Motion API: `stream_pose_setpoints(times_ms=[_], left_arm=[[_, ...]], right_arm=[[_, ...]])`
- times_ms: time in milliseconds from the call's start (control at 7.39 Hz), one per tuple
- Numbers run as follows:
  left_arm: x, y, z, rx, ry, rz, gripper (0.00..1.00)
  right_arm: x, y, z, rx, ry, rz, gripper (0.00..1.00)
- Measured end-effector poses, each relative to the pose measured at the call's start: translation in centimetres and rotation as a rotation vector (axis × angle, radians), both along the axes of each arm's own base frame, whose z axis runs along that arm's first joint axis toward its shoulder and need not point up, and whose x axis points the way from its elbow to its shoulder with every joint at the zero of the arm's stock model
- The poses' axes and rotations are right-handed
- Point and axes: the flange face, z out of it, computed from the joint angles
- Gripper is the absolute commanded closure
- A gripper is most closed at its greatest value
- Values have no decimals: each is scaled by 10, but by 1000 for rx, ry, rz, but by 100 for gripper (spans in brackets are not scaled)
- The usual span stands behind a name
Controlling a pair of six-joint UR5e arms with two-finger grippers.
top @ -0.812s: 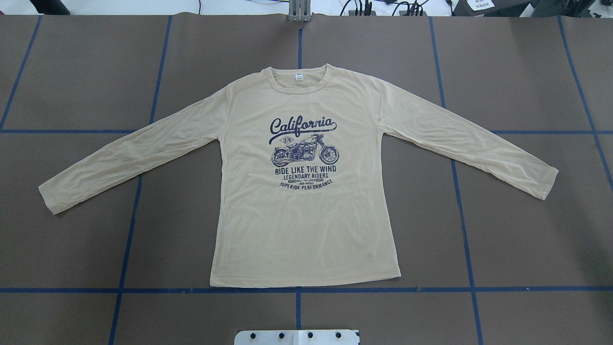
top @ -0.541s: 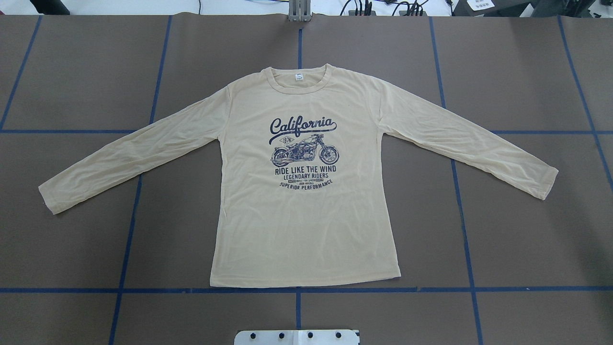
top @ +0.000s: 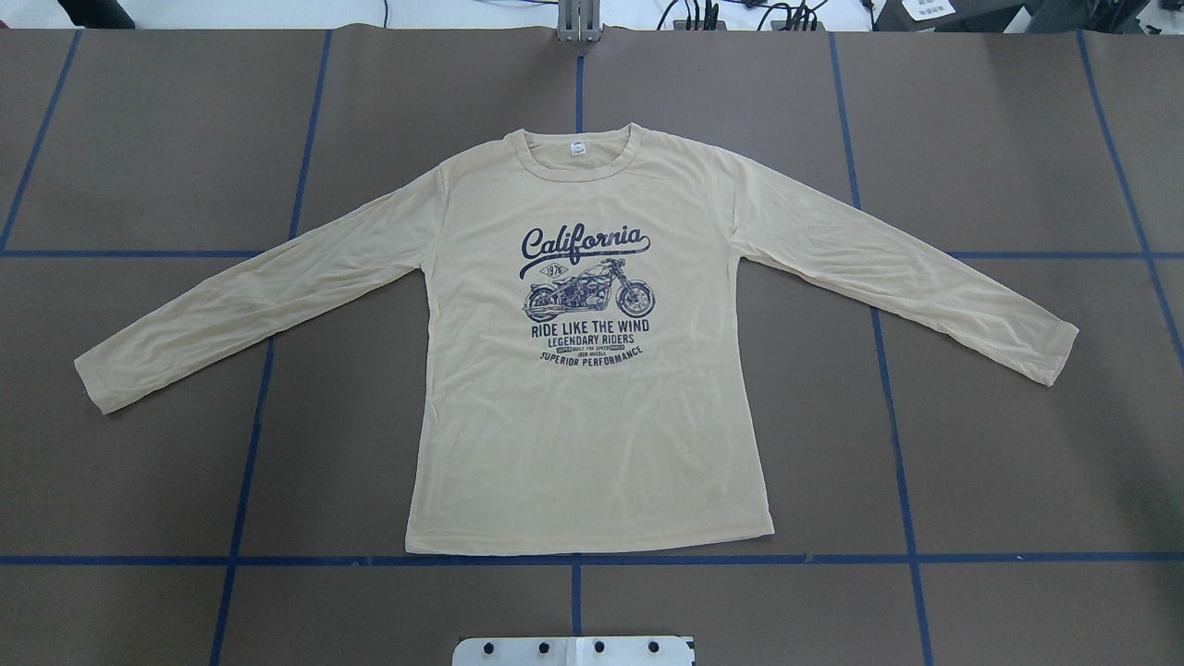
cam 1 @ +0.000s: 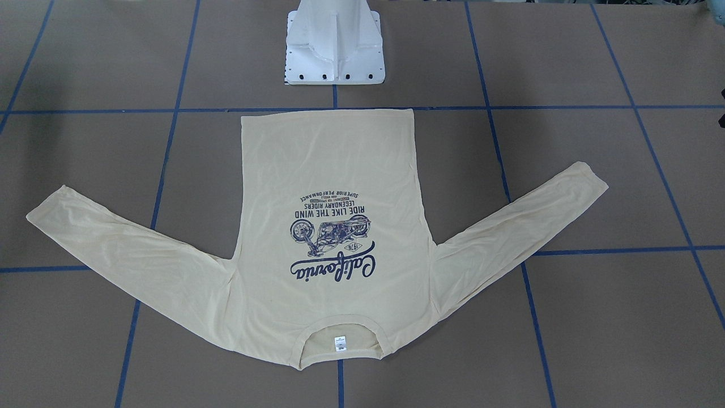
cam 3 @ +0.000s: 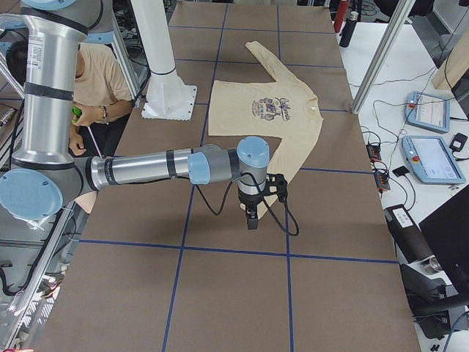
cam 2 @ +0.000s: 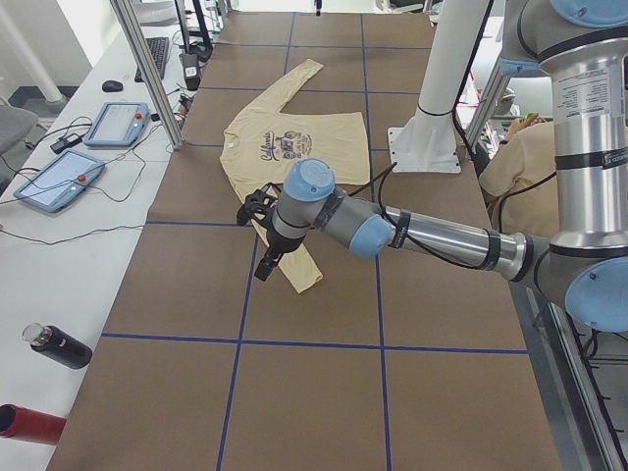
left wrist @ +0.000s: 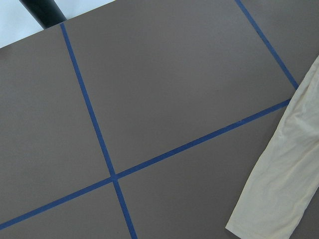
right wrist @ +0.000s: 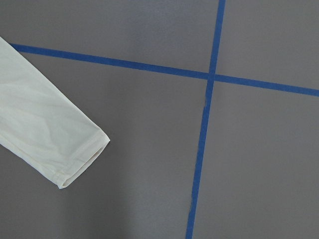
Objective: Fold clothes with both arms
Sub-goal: 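Move the right gripper toward the sleeve cuff nearest it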
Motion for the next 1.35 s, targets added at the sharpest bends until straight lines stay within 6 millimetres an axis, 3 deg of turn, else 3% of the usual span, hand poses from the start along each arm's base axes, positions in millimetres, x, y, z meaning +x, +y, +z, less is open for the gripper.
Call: stream_pose_setpoints(times_ms=[541,948,1354], left_arm=[[0,6,1,3,2,6,0],[5,10,-4,-4,62,39,0],[7,10,-6,4,86,52,0]], right_arm=[[-4,-18,-19,37,-14,4,0],[-11,-24,-14,43,-34,-10,0],[-55,-43,7,115,-95,-54,0]])
